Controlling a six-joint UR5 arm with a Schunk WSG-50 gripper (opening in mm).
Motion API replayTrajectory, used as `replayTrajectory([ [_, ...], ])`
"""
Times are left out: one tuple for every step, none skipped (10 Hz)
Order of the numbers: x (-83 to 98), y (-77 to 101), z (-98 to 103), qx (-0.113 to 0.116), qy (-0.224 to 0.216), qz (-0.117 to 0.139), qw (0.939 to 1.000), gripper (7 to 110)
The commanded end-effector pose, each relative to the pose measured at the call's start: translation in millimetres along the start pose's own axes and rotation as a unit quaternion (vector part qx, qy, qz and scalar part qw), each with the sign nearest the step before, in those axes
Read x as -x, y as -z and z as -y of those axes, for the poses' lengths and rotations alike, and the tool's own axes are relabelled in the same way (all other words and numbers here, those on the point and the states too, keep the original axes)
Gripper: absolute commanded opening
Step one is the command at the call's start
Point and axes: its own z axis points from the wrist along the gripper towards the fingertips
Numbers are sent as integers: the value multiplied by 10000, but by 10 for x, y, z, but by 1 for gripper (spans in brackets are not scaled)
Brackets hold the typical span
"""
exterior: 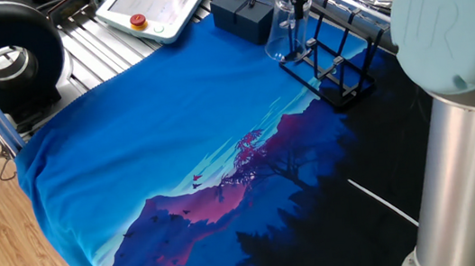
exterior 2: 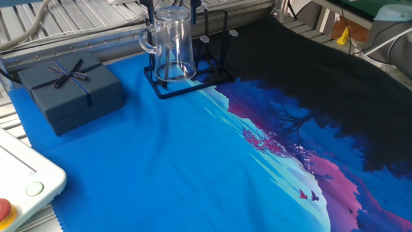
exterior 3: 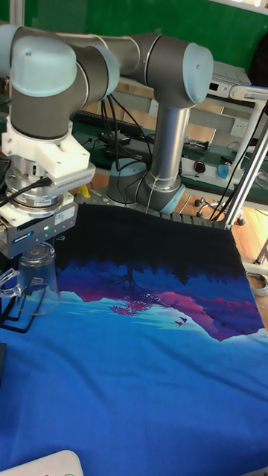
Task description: Take the cup off the cup rack
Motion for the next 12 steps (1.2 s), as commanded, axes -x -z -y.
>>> replayTrajectory([
  [18,96,-57,-35,-23,-26,10000,7],
  [36,143,-88,-53,-44,-60,10000,7],
  [51,198,-122,-84,-83,-123,9999,7],
  [57,260,-142,-166,-123,-223,9995,7],
  [50,305,-160,-223,-166,-303,9992,7],
  [45,333,-182,-241,-188,-348,9989,7],
  [4,350,-166,-303,-201,-424,9984,7],
  [-55,370,-133,-386,-216,-513,9977,7],
  [-93,389,-121,-431,-240,-565,9972,7],
  [-124,418,-135,-449,-287,-618,9967,7],
  [-159,463,-140,-502,-332,-702,9957,7],
  [-181,504,-168,-532,-379,-756,9950,7],
])
